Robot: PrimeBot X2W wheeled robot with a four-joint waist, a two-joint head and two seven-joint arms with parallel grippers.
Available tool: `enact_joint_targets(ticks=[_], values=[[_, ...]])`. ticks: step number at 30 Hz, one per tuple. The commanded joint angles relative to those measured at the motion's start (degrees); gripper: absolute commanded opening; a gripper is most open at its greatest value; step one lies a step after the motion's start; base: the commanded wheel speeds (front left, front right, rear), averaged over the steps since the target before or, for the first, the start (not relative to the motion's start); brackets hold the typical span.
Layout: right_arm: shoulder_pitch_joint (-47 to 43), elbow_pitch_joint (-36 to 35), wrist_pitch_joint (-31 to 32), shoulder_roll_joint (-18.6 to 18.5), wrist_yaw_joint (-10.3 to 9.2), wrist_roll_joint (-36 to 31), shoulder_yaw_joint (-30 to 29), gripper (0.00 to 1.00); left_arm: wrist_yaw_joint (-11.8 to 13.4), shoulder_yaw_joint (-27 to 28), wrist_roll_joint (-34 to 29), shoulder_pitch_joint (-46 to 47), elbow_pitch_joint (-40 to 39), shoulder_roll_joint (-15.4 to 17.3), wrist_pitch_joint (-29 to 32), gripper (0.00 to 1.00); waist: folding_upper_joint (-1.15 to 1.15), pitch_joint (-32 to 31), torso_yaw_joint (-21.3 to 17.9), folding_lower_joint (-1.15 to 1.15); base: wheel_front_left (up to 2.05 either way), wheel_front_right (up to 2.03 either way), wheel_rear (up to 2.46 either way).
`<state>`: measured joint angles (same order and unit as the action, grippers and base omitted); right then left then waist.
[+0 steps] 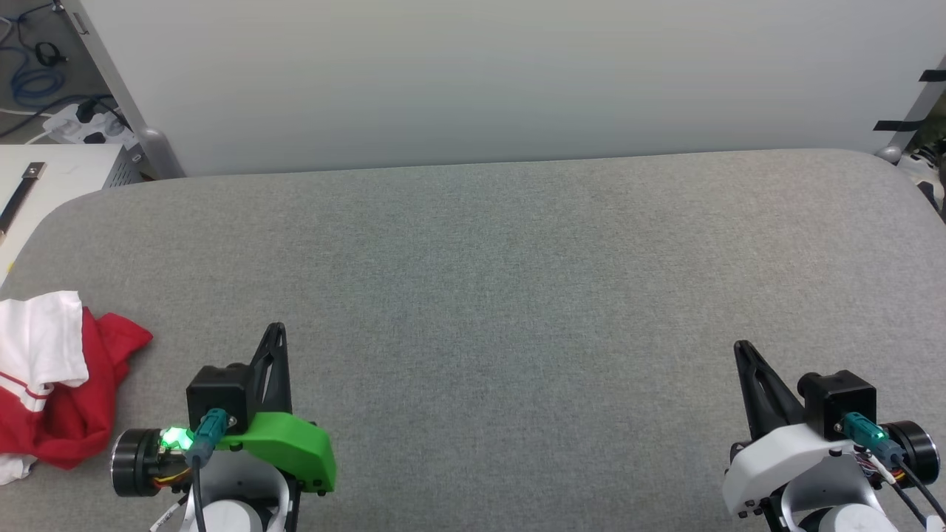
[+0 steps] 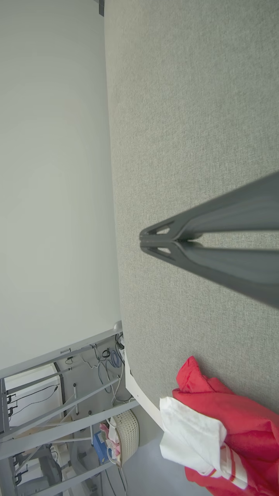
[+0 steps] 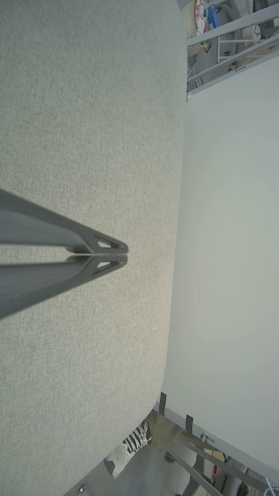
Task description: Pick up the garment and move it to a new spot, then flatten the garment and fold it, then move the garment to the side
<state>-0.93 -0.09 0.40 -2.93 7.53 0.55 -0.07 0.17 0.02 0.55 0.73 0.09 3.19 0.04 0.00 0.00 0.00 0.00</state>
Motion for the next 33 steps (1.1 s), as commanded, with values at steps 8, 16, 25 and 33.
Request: enact_joint_targets(ticks=[8,16,25,33], values=[[0.9,0.1,-0.4,0.1,-0.04,-0.6,0.1,0.0,-0.2,0.0,-0.6,-0.7,-0.1,-0.3,0.0,0.0,0.0,0.0,0.0,0.0,0.0,0.0,0.0],[0.9,0.1,-0.4,0.1,-0.04,-0.6,0.1,0.0,-0.2,0.0,-0.6,-0.7,-0.1,-0.3,0.0,0.0,0.0,0.0,0.0,0.0,0.0,0.0,0.0],[0.9,0.1,-0.4,0.1,-0.04,-0.6,0.1,0.0,-0.2,0.0,-0.6,-0.7,-0.1,-0.3,0.0,0.0,0.0,0.0,0.0,0.0,0.0,0.0,0.0],[0.0,0.0,0.0,0.0,0.0,0.1,0.0,1.0,0.0,0.0,0.1,0.0,0.0,0.0,0.0,1.0,0.0,0.0,0.0,0.0,0.0,0.0,0.0]])
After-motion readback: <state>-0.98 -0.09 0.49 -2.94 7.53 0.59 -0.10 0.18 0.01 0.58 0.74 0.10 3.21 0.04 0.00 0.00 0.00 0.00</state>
